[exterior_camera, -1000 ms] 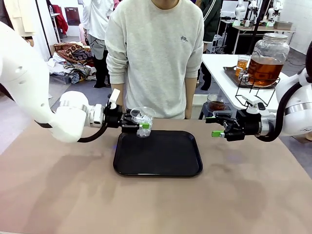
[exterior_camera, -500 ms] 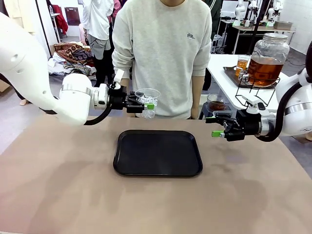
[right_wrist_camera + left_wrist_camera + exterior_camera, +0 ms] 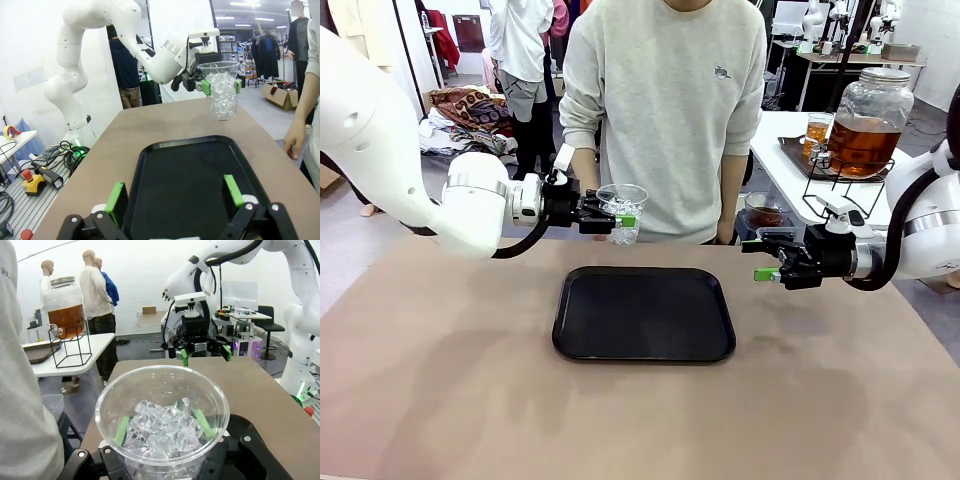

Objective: Pour the drink into the iced cup.
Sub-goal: Open the gripper to release the iced cup you were holding.

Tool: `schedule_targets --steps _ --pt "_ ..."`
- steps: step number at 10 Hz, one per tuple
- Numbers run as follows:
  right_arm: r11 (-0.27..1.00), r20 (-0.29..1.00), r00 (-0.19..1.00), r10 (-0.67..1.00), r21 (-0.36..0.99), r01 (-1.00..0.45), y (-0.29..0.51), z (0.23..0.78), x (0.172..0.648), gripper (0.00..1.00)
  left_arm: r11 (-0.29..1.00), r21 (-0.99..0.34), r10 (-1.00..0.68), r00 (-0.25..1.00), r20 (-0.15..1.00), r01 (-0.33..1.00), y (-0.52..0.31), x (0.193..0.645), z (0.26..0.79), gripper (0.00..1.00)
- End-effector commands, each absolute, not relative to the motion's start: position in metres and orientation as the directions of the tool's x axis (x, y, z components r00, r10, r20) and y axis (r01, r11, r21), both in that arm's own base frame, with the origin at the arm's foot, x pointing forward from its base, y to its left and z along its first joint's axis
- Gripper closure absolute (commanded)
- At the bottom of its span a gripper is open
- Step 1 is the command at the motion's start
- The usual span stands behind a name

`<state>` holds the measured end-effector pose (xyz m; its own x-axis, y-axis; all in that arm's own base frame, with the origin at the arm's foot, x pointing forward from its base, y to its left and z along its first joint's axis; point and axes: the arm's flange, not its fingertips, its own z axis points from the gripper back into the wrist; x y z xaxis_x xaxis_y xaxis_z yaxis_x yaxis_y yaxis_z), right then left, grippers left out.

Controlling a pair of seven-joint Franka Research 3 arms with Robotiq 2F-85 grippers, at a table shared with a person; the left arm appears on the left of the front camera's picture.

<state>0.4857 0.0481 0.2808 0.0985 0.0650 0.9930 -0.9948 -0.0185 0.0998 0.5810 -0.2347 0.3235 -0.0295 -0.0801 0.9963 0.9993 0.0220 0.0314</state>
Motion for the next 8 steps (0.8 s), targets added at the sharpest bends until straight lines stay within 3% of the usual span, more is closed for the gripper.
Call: schedule_targets --steps 1,8 --pt "-0.013 0.993 0.1 0.066 0.101 -0.995 0.05 0.2837 0.489 0.0 0.02 0.052 -0.074 -0.05 0.996 0.998 -0.2354 0.5782 0.3251 0.39" --pt "-0.013 0.993 0.1 0.066 0.101 -0.995 0.05 0.2837 0.489 0.0 0.02 0.052 -0.074 -0.05 0.996 0.998 -0.2354 0.5782 0.3251 0.39"
